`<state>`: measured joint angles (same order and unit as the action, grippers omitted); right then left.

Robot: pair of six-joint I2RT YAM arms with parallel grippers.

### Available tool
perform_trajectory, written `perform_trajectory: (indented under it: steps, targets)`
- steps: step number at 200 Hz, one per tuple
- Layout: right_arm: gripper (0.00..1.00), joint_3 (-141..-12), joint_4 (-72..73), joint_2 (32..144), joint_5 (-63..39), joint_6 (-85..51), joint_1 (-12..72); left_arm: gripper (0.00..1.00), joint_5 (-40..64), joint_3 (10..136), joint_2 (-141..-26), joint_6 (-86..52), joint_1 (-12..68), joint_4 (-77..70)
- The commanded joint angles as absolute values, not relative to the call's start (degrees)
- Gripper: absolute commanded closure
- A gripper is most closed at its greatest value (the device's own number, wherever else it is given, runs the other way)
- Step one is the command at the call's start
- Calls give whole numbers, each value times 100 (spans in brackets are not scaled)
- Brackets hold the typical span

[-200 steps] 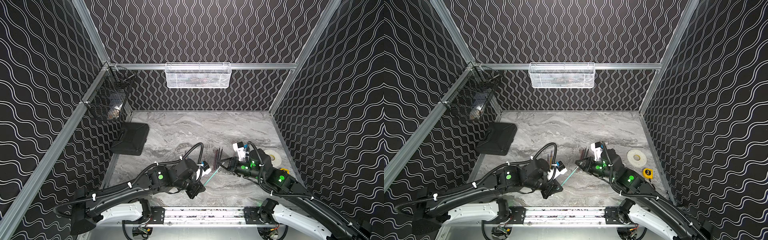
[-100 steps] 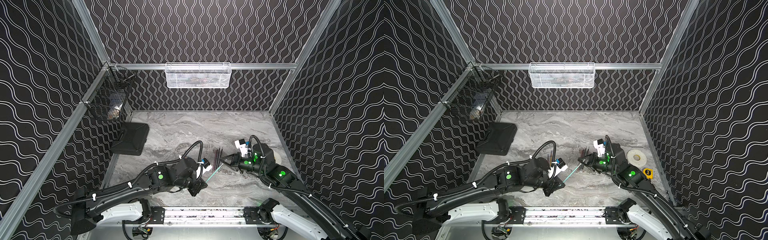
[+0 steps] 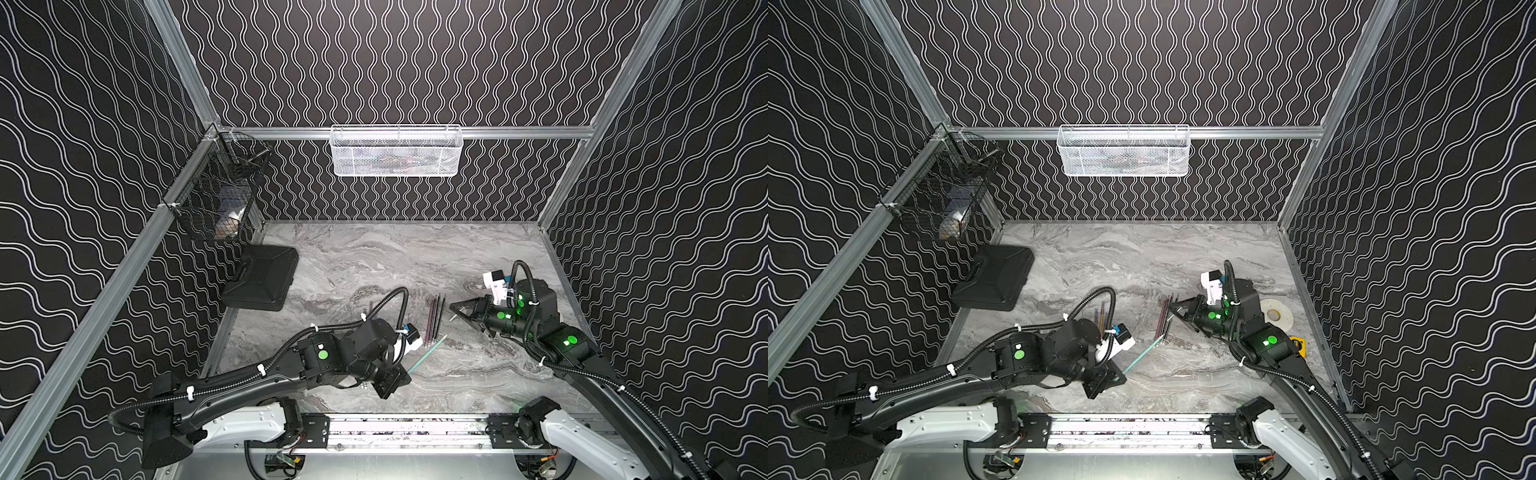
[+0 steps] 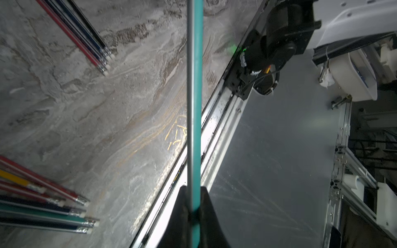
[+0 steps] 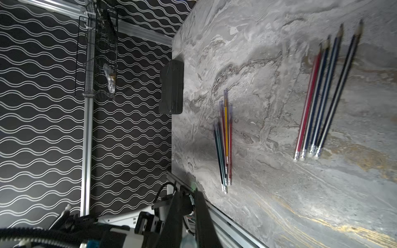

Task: Remove the protective cover of the pencils
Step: Remove the protective sleeve from the pencil, then place the pencil at the center of the board.

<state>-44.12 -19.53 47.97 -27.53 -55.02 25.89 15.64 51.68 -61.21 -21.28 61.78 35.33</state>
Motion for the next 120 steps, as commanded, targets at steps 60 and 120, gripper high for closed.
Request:
perform_trajectory:
  steps: [60,120]
  targets:
    - [100,-4631,-2405,4723,-2399,-5113,2173,100,1646,5185,-6117,-2049,6170,3748]
    - [100,-4584,-3436,4779,-1595,-4347,1790,100,1027,5039,-6144,-2641,6137,3343]
